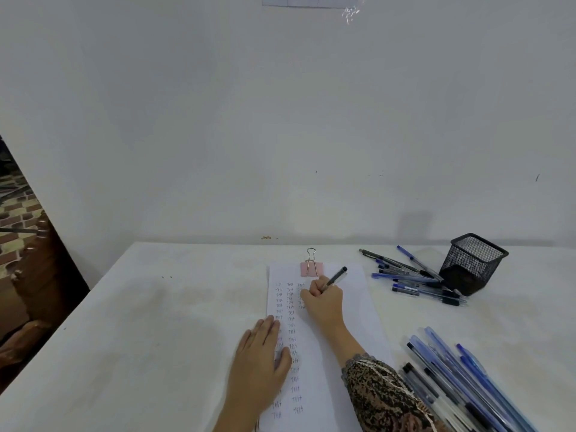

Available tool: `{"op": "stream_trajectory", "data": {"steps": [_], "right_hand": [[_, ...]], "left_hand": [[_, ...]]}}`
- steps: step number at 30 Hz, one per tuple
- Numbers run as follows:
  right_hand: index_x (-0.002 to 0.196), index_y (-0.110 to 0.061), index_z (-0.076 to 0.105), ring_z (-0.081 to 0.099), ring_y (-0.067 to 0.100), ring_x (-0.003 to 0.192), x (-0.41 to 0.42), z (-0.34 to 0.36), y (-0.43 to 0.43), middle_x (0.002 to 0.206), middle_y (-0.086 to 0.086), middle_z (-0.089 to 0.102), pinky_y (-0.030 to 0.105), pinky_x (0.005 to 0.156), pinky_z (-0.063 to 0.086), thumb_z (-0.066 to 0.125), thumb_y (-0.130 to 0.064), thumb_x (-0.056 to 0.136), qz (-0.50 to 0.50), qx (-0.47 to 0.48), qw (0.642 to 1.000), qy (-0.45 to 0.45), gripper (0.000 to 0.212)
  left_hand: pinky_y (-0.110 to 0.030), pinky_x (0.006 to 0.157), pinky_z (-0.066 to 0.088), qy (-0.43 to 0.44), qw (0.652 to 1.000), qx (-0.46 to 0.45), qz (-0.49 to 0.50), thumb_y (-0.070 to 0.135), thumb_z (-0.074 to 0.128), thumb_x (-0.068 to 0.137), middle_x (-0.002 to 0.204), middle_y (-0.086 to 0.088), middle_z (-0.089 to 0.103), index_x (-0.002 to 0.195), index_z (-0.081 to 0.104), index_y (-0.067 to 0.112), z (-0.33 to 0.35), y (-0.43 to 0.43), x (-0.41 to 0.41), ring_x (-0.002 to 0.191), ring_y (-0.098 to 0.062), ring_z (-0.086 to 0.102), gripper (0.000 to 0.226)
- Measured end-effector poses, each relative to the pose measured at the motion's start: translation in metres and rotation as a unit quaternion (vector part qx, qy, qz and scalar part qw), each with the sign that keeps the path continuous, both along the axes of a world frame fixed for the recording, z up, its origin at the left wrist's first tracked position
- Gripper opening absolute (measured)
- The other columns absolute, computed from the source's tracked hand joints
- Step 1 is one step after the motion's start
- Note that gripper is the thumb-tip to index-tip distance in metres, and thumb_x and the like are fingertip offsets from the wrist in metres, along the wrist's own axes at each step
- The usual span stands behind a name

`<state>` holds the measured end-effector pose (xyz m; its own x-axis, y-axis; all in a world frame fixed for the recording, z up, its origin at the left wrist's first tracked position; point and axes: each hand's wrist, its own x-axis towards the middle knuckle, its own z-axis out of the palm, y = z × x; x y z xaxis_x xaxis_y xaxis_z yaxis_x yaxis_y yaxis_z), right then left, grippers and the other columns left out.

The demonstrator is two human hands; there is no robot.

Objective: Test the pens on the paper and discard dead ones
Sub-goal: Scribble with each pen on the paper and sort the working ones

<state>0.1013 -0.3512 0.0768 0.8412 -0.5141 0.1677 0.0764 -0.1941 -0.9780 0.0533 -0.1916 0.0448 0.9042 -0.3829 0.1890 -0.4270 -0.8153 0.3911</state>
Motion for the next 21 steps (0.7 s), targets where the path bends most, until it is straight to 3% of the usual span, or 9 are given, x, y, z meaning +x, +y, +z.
{"op": "stream_trajectory", "data": {"steps": [4, 7, 10, 12, 13, 15, 17, 19, 21], "right_hand": [[0.051, -0.019, 0.023, 0.025, 0.007, 0.052, -0.001, -0.001, 0.002, 0.056, -0.004, 0.025, 0.007, 0.051, 0.031, 0.049, 0.020, 0.072, 0.006, 0.001, 1.000, -0.006, 0.051], [0.048, -0.022, 0.025, 0.021, 0.003, 0.041, -0.004, 0.003, -0.007, 0.051, -0.005, 0.026, 0.014, 0.043, 0.024, 0.051, 0.016, 0.078, 0.016, 0.117, 0.993, 0.002, 0.054], [0.052, -0.017, 0.033, 0.023, 0.008, 0.033, -0.007, 0.010, -0.027, 0.042, 0.000, 0.032, 0.016, 0.034, 0.015, 0.045, -0.026, 0.098, 0.037, 0.283, 0.958, -0.014, 0.048], [0.061, -0.017, 0.037, 0.023, 0.008, 0.030, -0.012, 0.018, -0.032, 0.039, -0.002, 0.032, 0.015, 0.035, 0.013, 0.030, -0.052, 0.097, 0.075, 0.342, 0.937, -0.015, 0.051], [0.068, -0.017, 0.041, 0.022, 0.008, 0.029, -0.014, 0.022, -0.031, 0.038, -0.002, 0.032, 0.015, 0.036, 0.013, 0.024, -0.055, 0.096, 0.100, 0.346, 0.933, -0.006, 0.050], [0.084, -0.014, 0.045, 0.028, 0.009, 0.031, -0.021, 0.032, -0.026, 0.039, -0.003, 0.037, 0.020, 0.040, 0.020, 0.021, -0.043, 0.101, 0.138, 0.257, 0.956, 0.028, 0.041], [0.092, -0.012, 0.050, 0.042, 0.007, 0.043, -0.029, 0.043, -0.022, 0.053, -0.005, 0.049, 0.023, 0.050, 0.034, 0.030, -0.022, 0.102, 0.158, 0.045, 0.986, 0.022, 0.025], [0.102, -0.013, 0.057, 0.051, -0.001, 0.063, -0.035, 0.046, -0.021, 0.075, -0.009, 0.057, 0.018, 0.068, 0.042, 0.039, -0.007, 0.098, 0.176, -0.141, 0.974, -0.019, 0.020], [0.122, -0.016, 0.056, 0.052, -0.002, 0.082, -0.044, 0.040, -0.020, 0.093, -0.016, 0.057, 0.021, 0.080, 0.038, 0.041, -0.017, 0.098, 0.180, -0.305, 0.935, -0.020, 0.028]], "left_hand": [[-0.016, 0.108, -0.010, -0.007, 1.000, -0.014, -0.006, 0.058, -0.009, 0.065, 0.155, 0.012, 0.008, 0.147, 0.014, 0.023, 0.000, -0.001, -0.001, 0.142, -0.003, 0.003, 0.092], [-0.016, 0.111, -0.004, -0.003, 0.999, -0.038, 0.001, 0.057, 0.001, 0.072, 0.152, 0.011, 0.019, 0.145, 0.026, 0.020, -0.003, -0.001, 0.000, 0.141, -0.005, 0.016, 0.085], [-0.021, 0.106, 0.017, 0.028, 0.999, -0.012, -0.014, 0.047, 0.029, 0.081, 0.134, 0.003, 0.053, 0.125, 0.057, 0.013, 0.003, 0.000, -0.003, 0.122, -0.014, 0.052, 0.062], [-0.021, 0.110, 0.014, 0.023, 0.999, -0.021, -0.013, 0.049, 0.024, 0.081, 0.138, 0.004, 0.048, 0.129, 0.053, 0.013, 0.004, 0.000, -0.003, 0.128, -0.014, 0.046, 0.066], [-0.021, 0.113, 0.009, 0.006, 0.999, -0.030, -0.011, 0.052, 0.017, 0.079, 0.144, 0.006, 0.039, 0.135, 0.046, 0.015, 0.002, 0.000, -0.003, 0.134, -0.013, 0.036, 0.073], [-0.025, 0.112, 0.008, -0.018, 0.998, -0.052, 0.000, 0.054, 0.013, 0.078, 0.146, 0.005, 0.036, 0.137, 0.043, 0.016, -0.002, -0.002, -0.002, 0.136, -0.012, 0.031, 0.077], [-0.032, 0.110, 0.014, -0.027, 0.998, -0.052, 0.007, 0.052, 0.019, 0.081, 0.142, 0.002, 0.043, 0.133, 0.049, 0.015, 0.000, -0.002, -0.003, 0.133, -0.015, 0.039, 0.071], [-0.031, 0.109, 0.019, -0.027, 0.997, -0.073, 0.004, 0.051, 0.022, 0.081, 0.140, 0.001, 0.046, 0.131, 0.051, 0.014, -0.001, -0.002, -0.004, 0.131, -0.018, 0.041, 0.068], [-0.026, 0.109, 0.022, -0.032, 0.995, -0.100, 0.002, 0.053, 0.022, 0.081, 0.141, 0.003, 0.043, 0.134, 0.046, 0.017, 0.000, -0.001, -0.004, 0.132, -0.016, 0.038, 0.069]]}}
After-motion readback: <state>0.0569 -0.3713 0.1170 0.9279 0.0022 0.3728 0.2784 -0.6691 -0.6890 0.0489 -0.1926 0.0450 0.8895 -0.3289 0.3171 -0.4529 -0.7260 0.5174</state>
